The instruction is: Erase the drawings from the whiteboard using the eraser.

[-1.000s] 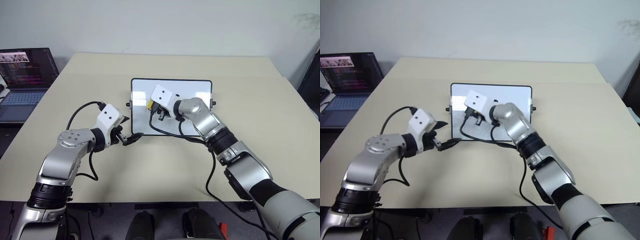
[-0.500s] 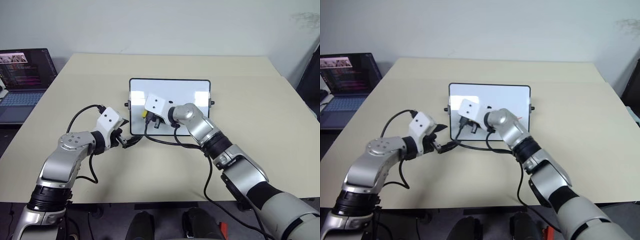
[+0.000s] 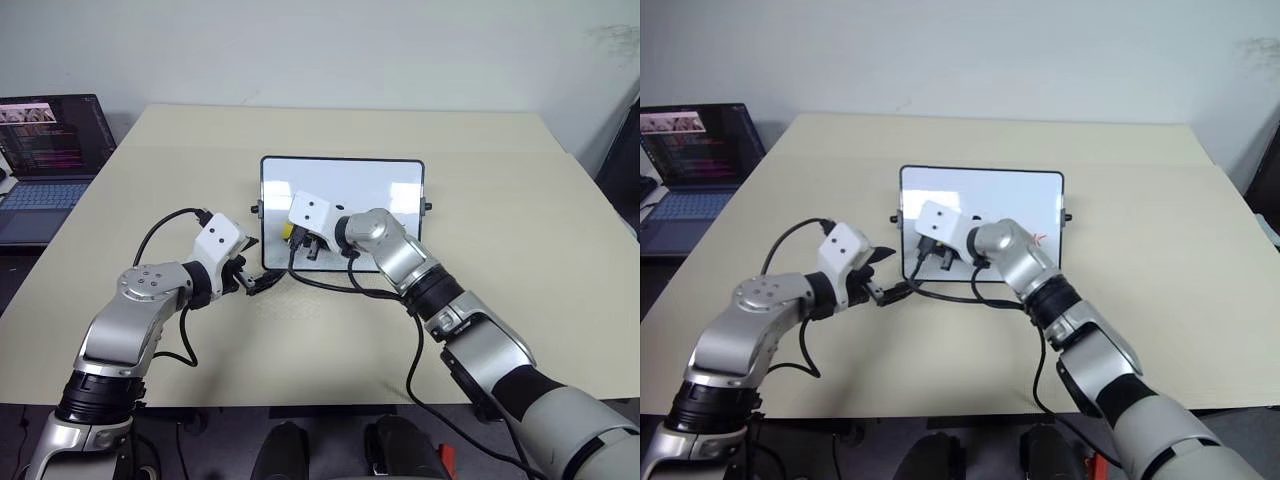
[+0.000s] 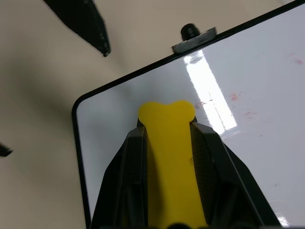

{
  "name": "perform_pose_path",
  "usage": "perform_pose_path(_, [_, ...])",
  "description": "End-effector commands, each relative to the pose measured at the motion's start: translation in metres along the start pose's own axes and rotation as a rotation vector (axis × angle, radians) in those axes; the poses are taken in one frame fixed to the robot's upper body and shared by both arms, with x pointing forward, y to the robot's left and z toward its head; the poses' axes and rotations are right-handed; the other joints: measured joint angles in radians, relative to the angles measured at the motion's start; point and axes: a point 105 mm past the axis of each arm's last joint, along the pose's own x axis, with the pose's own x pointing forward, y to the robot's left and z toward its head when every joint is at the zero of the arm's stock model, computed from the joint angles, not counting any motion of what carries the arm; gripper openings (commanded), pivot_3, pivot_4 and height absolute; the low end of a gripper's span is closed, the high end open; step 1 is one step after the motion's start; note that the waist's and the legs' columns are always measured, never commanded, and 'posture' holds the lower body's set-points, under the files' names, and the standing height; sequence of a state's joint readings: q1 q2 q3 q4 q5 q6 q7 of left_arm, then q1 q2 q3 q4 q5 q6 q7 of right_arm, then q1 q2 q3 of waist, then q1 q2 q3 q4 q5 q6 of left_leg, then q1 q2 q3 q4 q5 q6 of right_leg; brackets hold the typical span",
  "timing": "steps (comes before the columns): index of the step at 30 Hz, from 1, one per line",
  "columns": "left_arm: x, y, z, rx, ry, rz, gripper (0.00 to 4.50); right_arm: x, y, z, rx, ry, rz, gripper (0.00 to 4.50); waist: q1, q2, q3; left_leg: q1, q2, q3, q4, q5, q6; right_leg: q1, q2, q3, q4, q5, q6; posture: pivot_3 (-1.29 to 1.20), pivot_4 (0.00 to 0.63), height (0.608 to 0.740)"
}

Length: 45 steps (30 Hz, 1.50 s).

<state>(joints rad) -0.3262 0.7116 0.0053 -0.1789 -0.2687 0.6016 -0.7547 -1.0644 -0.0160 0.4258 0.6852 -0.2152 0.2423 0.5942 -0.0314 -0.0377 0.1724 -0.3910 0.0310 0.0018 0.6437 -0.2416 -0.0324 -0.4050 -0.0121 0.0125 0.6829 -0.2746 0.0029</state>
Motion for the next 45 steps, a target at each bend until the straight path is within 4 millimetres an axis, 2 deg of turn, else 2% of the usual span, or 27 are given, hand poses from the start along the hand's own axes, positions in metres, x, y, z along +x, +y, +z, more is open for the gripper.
perform_pose_path(1, [-0.002,0.0,0.012,0.029,-0.041,0.003,4.5,-0.008,-0.034,-0.005,0.012,0.019,-0.165,0.97,0.002,0.0,0.0,0.0,0.0,0.0,0.0,0.0,0.0,0.0,0.0,0.0,0.0,0.0,0.0,0.0,0.15,0.74])
perform_pose_path(5, [-0.002,-0.001,0.012,0.028,-0.041,0.001,4.5,-0.006,-0.037,0.002,0.021,-0.005,-0.182,0.97,0.002,0.0,0.0,-0.001,0.0,0.0,0.0,0.0,0.0,0.0,0.0,0.0,-0.001,0.0,0.0,0.0,0.15,0.74])
perform_pose_path(7, [-0.002,-0.001,0.012,0.028,-0.042,0.0,4.5,-0.004,-0.031,-0.001,0.022,0.007,-0.146,0.97,0.0,0.0,0.0,-0.002,0.0,0.0,0.0,0.0,0.0,-0.001,0.0,0.0,-0.002,0.0,0.0,0.0,0.15,0.74])
perform_pose_path(11, [-0.002,-0.001,0.012,0.028,-0.043,-0.002,4.5,-0.002,-0.004,-0.019,0.012,0.081,0.003,0.97,0.0,0.0,0.0,-0.002,0.0,0.0,-0.001,0.0,0.0,-0.001,0.0,0.0,-0.002,0.0,0.0,0.0,0.15,0.74])
perform_pose_path(13, [-0.002,-0.001,0.012,0.027,-0.043,-0.002,4.5,-0.004,0.003,-0.025,0.009,0.1,0.038,0.97,0.0,0.0,0.0,-0.002,0.0,0.0,-0.001,0.0,0.0,-0.001,0.0,0.0,-0.002,0.0,0.0,0.0,0.15,0.74])
perform_pose_path(17, [-0.002,-0.002,0.012,0.027,-0.042,-0.005,4.5,-0.005,-0.008,-0.018,0.014,0.068,-0.028,0.97,0.0,0.0,0.0,-0.002,0.0,0.0,0.0,0.0,0.0,-0.001,0.0,0.0,-0.001,0.0,0.0,0.0,0.15,0.74])
perform_pose_path(22, [-0.002,-0.003,0.013,0.03,-0.048,-0.011,4.5,-0.014,-0.028,0.007,0.112,-0.078,-0.112,0.97,0.002,0.0,0.001,-0.002,0.0,0.0,0.0,0.0,0.0,-0.001,0.0,-0.001,-0.001,0.001,0.0,0.0,0.15,0.74])
perform_pose_path(26, [-0.003,-0.003,0.016,0.042,-0.061,-0.019,4.5,-0.042,-0.034,0.026,0.251,-0.24,-0.125,0.97,0.003,0.001,0.001,-0.007,-0.001,-0.001,0.0,0.0,0.0,-0.003,-0.001,-0.002,-0.003,0.001,0.0,0.0,0.15,0.74])
perform_pose_path(31, [-0.003,-0.007,0.024,0.044,-0.102,-0.051,4.5,-0.084,-0.033,0.03,0.287,-0.317,-0.173,0.96,0.002,0.001,0.001,-0.012,-0.001,-0.001,-0.001,-0.003,-0.003,-0.008,-0.002,-0.001,-0.003,-0.001,0.002,0.0,0.15,0.74])
perform_pose_path(38, [-0.001,-0.013,0.024,0.069,-0.111,-0.101,4.5,-0.136,-0.019,0.001,0.337,-0.264,-0.244,0.96,0.002,0.001,0.001,-0.011,-0.001,0.0,-0.001,-0.005,-0.005,-0.008,-0.002,-0.001,-0.004,-0.003,0.003,0.0,0.15,0.74])
perform_pose_path(41, [0.0,-0.01,0.024,0.074,-0.111,-0.103,4.5,-0.145,-0.007,-0.015,0.364,-0.213,-0.268,0.96,0.0,0.001,0.001,-0.011,-0.001,0.001,-0.001,-0.005,-0.004,-0.008,-0.001,0.0,-0.003,-0.003,0.003,0.0,0.15,0.74])
perform_pose_path(45, [0.003,-0.008,0.027,0.083,-0.116,-0.111,4.5,-0.147,0.015,-0.033,0.361,-0.151,-0.255,0.96,0.001,0.001,0.001,-0.01,0.0,0.0,-0.001,-0.005,-0.004,-0.008,0.001,0.0,-0.003,-0.004,0.004,0.0,0.15,0.74])
